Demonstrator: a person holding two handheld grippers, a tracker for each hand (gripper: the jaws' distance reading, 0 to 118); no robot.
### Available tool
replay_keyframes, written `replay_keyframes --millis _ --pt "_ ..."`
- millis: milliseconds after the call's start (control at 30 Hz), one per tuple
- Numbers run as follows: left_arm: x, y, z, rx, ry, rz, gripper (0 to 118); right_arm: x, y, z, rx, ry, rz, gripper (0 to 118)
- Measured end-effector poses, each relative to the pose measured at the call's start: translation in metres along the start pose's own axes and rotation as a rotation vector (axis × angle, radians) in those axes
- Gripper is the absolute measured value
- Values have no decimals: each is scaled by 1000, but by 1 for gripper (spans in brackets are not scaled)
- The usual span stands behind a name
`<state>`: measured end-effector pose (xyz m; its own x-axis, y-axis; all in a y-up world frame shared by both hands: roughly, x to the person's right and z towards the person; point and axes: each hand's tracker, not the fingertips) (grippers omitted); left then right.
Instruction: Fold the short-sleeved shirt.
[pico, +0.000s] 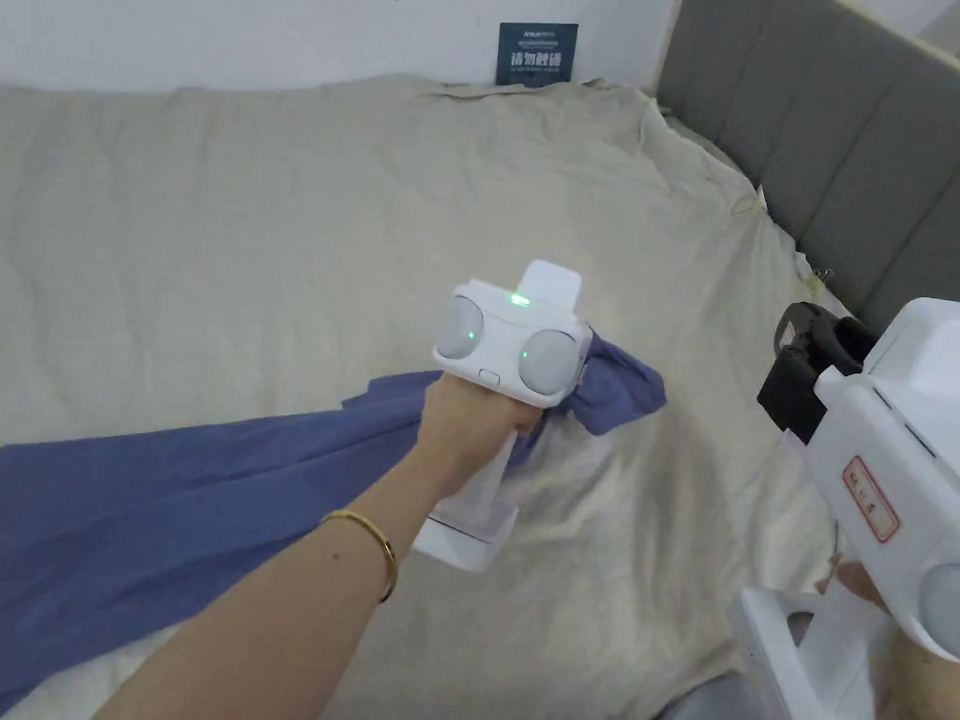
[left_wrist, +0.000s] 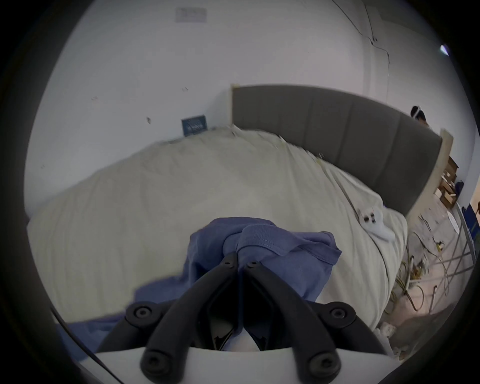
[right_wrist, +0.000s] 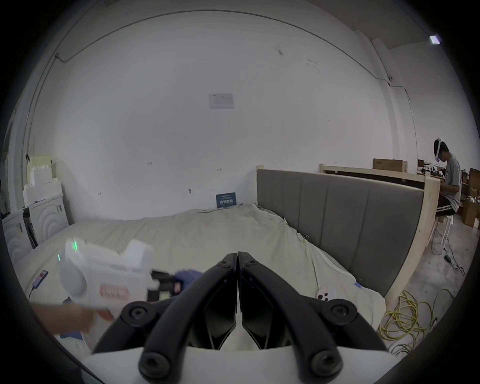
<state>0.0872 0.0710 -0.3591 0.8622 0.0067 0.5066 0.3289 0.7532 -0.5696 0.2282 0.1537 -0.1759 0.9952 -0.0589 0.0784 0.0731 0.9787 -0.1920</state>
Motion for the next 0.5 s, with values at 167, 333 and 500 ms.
replay_keyframes --millis 167,333,500 --pt "24 -38 -29 -86 -12 -26 0 1 -13 -7 -39 -2 -13 0" --pt "22 -44 -32 -120 -32 70 46 -1 -18 -10 -63 8 -5 0" --pt "7 -21 -7 -73 -145 134 118 -5 -16 -12 -61 13 -10 0"
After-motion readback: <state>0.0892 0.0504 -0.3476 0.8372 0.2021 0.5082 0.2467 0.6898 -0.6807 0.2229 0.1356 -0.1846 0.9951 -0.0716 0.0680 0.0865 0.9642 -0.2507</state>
